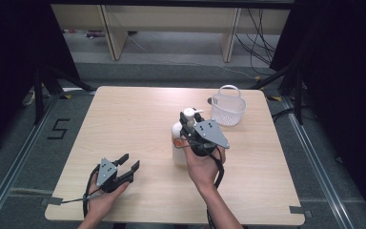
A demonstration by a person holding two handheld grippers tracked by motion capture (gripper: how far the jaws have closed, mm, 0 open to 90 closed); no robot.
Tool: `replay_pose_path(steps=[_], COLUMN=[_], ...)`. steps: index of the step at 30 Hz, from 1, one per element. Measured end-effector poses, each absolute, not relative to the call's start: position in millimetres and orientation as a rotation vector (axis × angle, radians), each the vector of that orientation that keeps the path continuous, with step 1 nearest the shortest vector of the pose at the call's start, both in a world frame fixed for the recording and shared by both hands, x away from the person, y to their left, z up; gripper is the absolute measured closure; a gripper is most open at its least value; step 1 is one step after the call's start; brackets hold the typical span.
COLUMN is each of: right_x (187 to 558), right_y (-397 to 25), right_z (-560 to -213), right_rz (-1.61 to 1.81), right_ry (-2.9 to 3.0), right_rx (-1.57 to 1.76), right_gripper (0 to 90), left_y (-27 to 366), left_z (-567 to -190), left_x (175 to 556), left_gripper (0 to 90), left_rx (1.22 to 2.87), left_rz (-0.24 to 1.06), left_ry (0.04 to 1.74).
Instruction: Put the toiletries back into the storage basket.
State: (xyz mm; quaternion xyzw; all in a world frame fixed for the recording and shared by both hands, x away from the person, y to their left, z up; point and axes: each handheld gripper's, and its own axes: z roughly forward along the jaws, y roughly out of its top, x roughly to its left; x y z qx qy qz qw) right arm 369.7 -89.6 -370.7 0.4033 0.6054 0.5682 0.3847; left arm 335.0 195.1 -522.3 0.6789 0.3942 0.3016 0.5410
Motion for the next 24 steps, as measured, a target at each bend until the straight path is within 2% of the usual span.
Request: replay_pose_path(steps=[24], right_x=[373.3], right_y=[-121.7], right_z=[-363.0], right_rz=[1.398], right_ry=[1.474], right_rx=[1.044], right_gripper=[60.0], left_y=[194.8], left_z=[-522.4], left_x=[335.0], left_gripper=[47.0], left_rx=[1.610], left_rz=[0.718], left_ry=[0.937])
